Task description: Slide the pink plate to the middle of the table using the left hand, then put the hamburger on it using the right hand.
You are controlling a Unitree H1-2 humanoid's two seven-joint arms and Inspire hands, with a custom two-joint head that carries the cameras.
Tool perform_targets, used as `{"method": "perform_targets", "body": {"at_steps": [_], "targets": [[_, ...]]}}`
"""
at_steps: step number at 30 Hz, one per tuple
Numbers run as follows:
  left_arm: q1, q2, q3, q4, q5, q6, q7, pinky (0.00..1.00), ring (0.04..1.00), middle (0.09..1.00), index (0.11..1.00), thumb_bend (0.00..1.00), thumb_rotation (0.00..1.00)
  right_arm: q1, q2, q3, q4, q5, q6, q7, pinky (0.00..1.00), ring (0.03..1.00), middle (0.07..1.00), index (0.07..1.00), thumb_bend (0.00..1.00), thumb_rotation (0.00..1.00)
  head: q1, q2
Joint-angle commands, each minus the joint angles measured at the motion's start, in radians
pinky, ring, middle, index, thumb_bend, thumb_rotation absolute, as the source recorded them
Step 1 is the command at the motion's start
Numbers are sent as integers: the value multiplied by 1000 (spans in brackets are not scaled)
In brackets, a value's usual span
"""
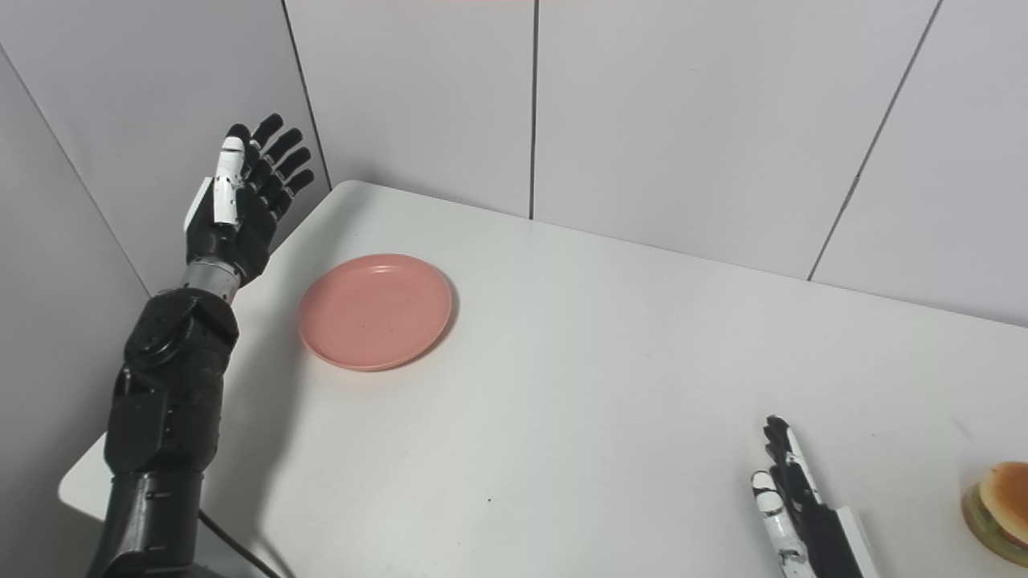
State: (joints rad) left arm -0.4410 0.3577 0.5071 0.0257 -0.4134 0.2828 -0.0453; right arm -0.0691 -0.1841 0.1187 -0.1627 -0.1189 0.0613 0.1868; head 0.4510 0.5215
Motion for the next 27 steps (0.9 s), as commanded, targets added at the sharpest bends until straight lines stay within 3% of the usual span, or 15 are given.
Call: {"method": "perform_targets", "body": {"at_steps": [1,11,20,27], "targets": [[-42,30,9,-1,-24,-49,-2,898,898,899,893,442,1000,-7,-7,-8,-27,10,28,6,1000,1000,991,994,0,1000,0,0],[-33,37,20,112,-83,-65,-24,928,918,919,919,400,1000,-5,-8,-6,-40,13,38,8,1000,1000,992,995,0,1000,-1,6],[-18,48,8,176,-69,-94,-24,900,903,900,883,375,1000,-2,-12,-6,-58,9,59,10,1000,1000,989,994,0,1000,0,20],[-15,52,12,258,-78,-121,-38,913,908,915,908,371,1000,-1,-14,-8,-60,20,60,15,1000,1000,996,1000,0,1000,1,31]]}}
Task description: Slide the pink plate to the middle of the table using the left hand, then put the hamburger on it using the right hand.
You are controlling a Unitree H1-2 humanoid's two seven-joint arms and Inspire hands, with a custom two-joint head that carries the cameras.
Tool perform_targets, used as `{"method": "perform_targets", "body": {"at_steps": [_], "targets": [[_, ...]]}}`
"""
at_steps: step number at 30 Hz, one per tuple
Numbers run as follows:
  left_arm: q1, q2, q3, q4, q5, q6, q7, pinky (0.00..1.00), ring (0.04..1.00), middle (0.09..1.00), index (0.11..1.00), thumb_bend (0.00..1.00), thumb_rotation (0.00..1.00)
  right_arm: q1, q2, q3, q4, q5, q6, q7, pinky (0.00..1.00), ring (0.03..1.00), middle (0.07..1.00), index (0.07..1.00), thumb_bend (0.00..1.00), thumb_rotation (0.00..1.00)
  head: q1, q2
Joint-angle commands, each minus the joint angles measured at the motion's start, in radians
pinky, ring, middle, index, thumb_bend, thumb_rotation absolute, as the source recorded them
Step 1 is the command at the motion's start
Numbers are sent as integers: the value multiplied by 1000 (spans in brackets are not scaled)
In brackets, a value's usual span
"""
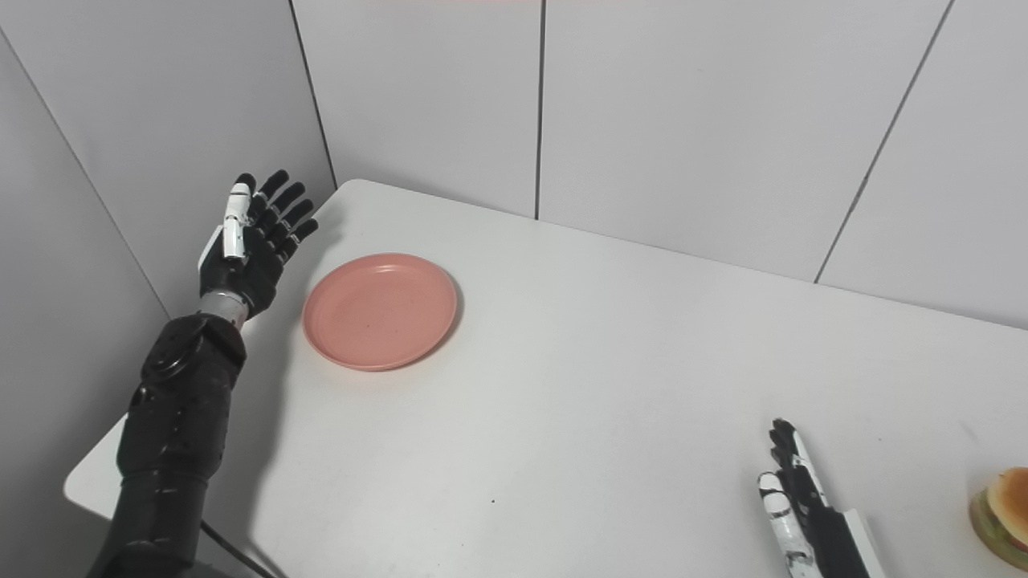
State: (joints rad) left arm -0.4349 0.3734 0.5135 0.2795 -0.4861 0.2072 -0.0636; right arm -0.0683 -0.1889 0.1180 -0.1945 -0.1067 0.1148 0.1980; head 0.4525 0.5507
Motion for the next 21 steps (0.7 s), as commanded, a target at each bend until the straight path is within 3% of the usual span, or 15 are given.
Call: {"method": "perform_targets", "body": {"at_steps": [1,10,21], "targets": [[-22,36,7,17,-7,-50,-20,911,900,905,899,377,1000,-2,-9,-7,-26,9,3,4,1000,1000,996,1000,0,1000,-1,1],[-17,41,-2,103,-16,-83,-72,955,928,923,921,395,1000,-3,-10,-9,-34,11,13,7,1000,1000,995,998,0,1000,-1,10],[4,19,-26,150,7,-124,-77,915,908,906,907,409,1000,-3,-10,-10,-40,29,19,10,1000,1000,998,998,0,1000,-5,21]]}}
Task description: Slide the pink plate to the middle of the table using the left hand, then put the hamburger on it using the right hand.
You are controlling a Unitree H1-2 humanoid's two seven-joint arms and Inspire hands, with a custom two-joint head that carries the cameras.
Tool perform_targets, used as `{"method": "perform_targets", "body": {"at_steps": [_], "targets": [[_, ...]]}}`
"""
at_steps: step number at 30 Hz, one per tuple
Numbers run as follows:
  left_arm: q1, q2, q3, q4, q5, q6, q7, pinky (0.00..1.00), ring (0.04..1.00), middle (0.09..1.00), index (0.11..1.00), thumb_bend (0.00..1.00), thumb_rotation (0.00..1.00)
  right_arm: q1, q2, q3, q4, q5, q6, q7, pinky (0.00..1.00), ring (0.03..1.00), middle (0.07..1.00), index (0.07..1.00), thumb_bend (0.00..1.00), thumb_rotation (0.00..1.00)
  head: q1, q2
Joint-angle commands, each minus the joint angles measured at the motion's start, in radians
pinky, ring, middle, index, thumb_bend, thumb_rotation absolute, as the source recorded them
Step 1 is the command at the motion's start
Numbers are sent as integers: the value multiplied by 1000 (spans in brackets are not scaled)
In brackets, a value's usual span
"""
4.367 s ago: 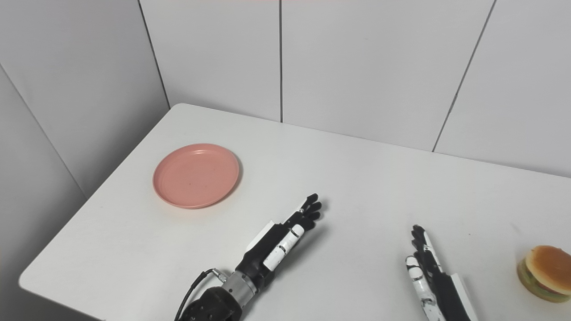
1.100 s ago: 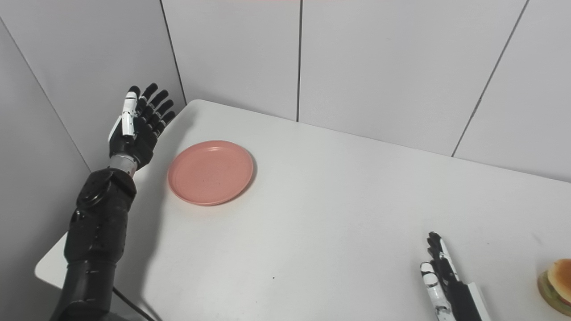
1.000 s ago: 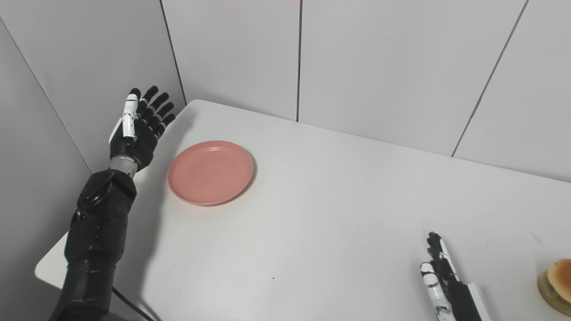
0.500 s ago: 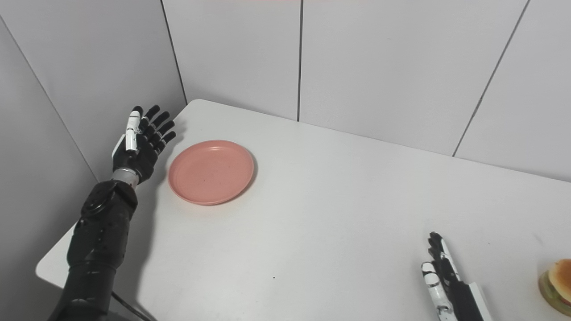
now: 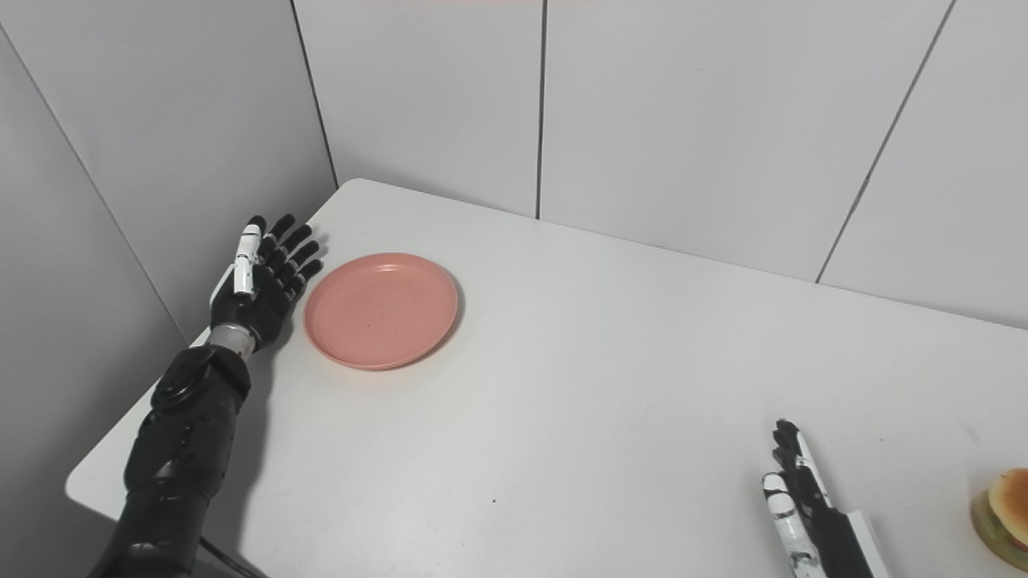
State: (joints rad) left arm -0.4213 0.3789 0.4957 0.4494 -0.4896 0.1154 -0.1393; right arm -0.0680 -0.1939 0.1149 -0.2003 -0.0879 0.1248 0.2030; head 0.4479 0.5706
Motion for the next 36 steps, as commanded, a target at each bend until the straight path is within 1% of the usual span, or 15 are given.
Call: {"method": "perform_targets", "body": {"at_steps": [1,4,8,10,13,15,20,25,29,32,36], "targets": [[-6,11,-12,-19,14,-34,0,913,905,905,907,409,1000,-3,-4,-7,-36,11,10,4,1000,1000,997,997,0,1000,-1,3],[4,0,-24,-29,19,-36,1,903,890,884,886,409,1000,-2,-5,-5,-41,6,16,3,1000,1000,997,999,0,1000,-3,6],[15,-21,-35,-57,12,-14,14,880,864,864,863,410,1000,-4,-8,-2,-32,0,-4,2,1000,1000,996,998,0,1000,-6,9],[20,-30,-43,-70,8,-3,13,878,866,873,872,405,1000,-5,-8,-2,-28,-2,-10,2,1000,1000,993,994,0,1000,-7,10],[26,-44,-54,-91,16,10,31,854,846,854,853,398,1000,-5,-5,-4,-25,7,-19,2,1000,1000,994,993,0,1000,-8,12],[32,-52,-64,-103,14,15,23,862,853,860,857,398,1000,-6,-6,-2,-28,0,-9,1,1000,1000,993,994,0,1000,-8,14],[47,-75,-92,-144,28,39,43,848,851,861,857,403,1000,-6,-7,0,-26,-9,-12,-2,1000,1000,991,990,0,1000,-12,18],[50,-94,-111,-163,19,64,49,865,857,865,859,384,1000,-6,-5,0,-30,-3,-6,2,1000,1000,996,995,0,1000,-19,24],[50,-109,-126,-163,7,76,33,884,869,874,866,392,1000,-4,-5,2,-32,-8,-7,1,1000,1000,994,993,0,1000,-24,29],[49,-111,-144,-152,15,69,21,882,871,877,869,390,1000,-5,-5,2,-27,-12,-13,-1,1000,1000,990,989,0,1000,-27,31],[45,-122,-166,-147,9,83,8,889,874,879,868,397,1000,-5,-4,6,-25,-18,-19,-2,1000,998,988,989,0,1000,-45,40]]}}
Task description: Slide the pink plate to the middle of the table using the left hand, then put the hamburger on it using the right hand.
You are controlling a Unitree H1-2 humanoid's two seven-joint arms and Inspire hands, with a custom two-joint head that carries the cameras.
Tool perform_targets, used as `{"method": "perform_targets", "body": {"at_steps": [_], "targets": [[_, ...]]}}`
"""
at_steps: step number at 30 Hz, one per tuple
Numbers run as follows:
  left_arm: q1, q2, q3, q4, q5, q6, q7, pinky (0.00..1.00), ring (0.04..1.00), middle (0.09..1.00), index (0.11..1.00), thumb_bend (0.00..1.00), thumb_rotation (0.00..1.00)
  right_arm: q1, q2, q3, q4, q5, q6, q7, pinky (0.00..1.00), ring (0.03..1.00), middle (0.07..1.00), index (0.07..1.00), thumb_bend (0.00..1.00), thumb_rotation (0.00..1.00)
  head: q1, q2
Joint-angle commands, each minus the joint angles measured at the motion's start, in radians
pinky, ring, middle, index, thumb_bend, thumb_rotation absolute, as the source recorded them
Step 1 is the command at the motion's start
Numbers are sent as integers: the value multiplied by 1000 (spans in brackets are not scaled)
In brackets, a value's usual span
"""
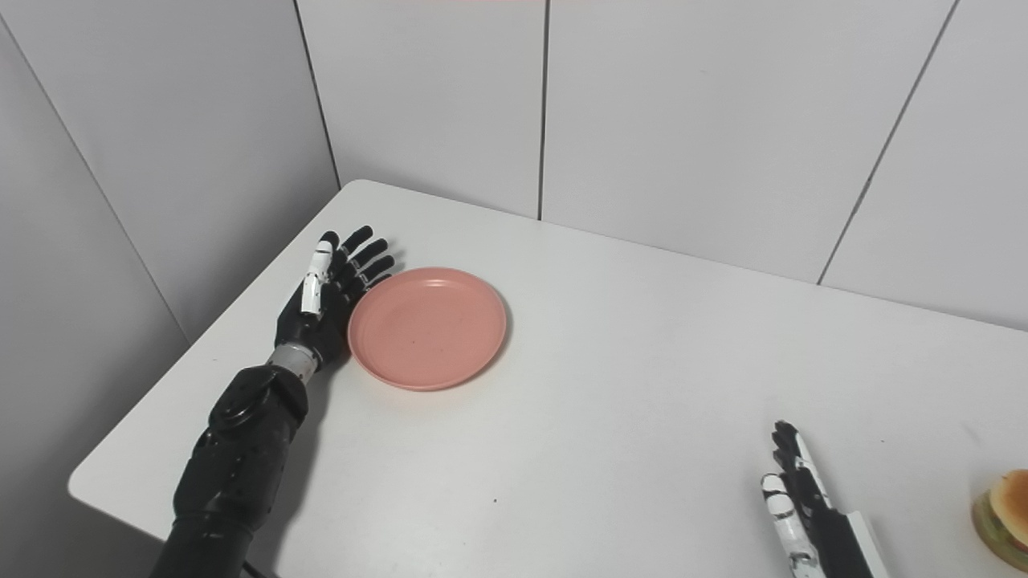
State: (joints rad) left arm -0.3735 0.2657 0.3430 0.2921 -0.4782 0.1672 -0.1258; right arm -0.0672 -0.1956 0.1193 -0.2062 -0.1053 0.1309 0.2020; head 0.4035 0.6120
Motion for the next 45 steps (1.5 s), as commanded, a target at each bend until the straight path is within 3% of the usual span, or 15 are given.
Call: {"method": "perform_targets", "body": {"at_steps": [1,7,11,15,20,29,45], "targets": [[-4,-11,-18,11,-2,35,-9,890,873,878,870,400,1000,-7,-2,3,-17,-4,-30,-2,1000,999,989,990,0,1000,-5,1],[-10,-28,-47,14,-1,54,-17,872,862,869,866,407,1000,-6,6,8,-13,-13,-34,-9,993,993,983,979,0,1000,-30,15],[-14,-40,-82,15,14,56,-25,861,860,869,863,415,1000,-6,17,10,-29,-27,5,-14,983,992,984,976,0,1000,-55,27],[-16,-53,-110,3,21,70,-24,853,864,872,866,417,1000,-5,24,12,-13,-28,-20,-18,976,987,979,971,5,1000,-80,38],[-20,-80,-138,-27,12,119,-18,855,860,869,861,411,1000,-10,45,12,-13,-21,16,-22,989,989,980,978,58,1000,-110,49],[-31,-123,-195,-37,25,169,-23,835,847,859,860,408,1000,-14,66,18,-8,-41,15,-40,956,970,960,956,140,1000,-154,70],[-22,-194,-293,-26,59,188,-56,851,858,870,865,408,1000,-8,75,34,-36,-94,27,-57,937,959,949,941,157,1000,-241,105]]}}
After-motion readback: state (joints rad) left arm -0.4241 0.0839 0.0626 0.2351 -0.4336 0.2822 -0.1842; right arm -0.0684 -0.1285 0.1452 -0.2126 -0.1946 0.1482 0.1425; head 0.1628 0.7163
